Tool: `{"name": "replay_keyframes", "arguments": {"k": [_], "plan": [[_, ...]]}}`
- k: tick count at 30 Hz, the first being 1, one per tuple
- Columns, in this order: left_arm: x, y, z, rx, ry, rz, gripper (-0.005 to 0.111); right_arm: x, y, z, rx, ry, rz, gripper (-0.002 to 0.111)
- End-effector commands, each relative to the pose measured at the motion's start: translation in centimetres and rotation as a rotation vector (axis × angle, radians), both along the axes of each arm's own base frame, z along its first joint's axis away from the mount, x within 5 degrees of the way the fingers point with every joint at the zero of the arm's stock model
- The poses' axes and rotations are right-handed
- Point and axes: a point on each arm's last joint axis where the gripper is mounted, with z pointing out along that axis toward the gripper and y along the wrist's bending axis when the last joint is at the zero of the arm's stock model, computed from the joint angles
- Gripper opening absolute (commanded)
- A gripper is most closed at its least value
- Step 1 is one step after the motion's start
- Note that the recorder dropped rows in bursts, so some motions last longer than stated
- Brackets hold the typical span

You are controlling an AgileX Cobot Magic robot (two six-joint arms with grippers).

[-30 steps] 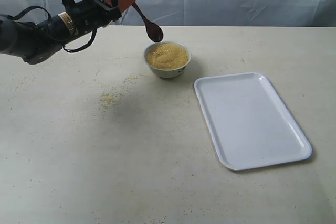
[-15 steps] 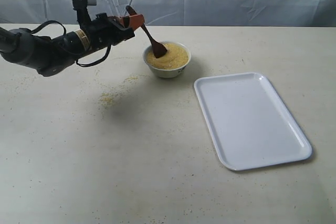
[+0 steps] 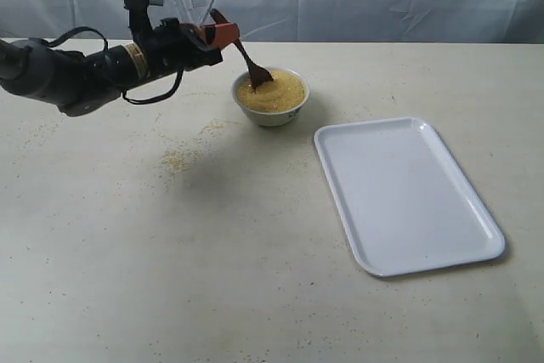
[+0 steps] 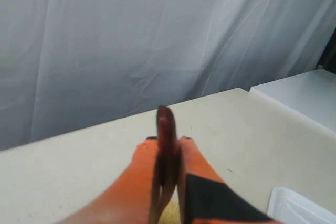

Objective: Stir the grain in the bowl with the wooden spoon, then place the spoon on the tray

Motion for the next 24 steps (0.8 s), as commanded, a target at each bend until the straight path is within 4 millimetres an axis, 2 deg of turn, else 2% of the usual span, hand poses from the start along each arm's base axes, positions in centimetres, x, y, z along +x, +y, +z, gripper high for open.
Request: {"name": "replay_keyframes", "arguments": {"k": [1, 3, 5, 8, 13, 18, 24], "plan": [[0.0, -0.1, 2.4, 0.066, -0.084, 0.027, 0.000, 0.0, 0.0, 0.0, 0.003, -0.014, 0.001, -0.001], [0.2, -0.1, 2.1, 0.126, -0.068, 0.052, 0.000, 0.0, 0.0, 0.0, 0.003, -0.014, 0.001, -0.001], [0.3, -0.4, 1.1, 0.171, -0.032, 0.060, 0.000, 0.0, 0.0, 0.0, 0.003, -0.014, 0.001, -0.001], [-0.1, -1.2, -0.1, 0.175, -0.004, 0.014, 0.000, 0.0, 0.0, 0.0, 0.003, -0.014, 0.001, -0.001], [-1.0, -2.8, -0.4, 0.206, 0.002, -0.068, 0.000, 0.0, 0.0, 0.0, 0.003, -0.014, 0.001, -0.001], [-1.1, -2.7, 1.2, 0.241, -0.020, -0.054, 0.000, 0.0, 0.0, 0.0, 0.003, -0.014, 0.001, -0.001], [-1.8, -2.6, 4.9, 0.308, -0.098, -0.076, 0.000, 0.0, 0.0, 0.0, 0.003, -0.014, 0.001, -0.001]]}}
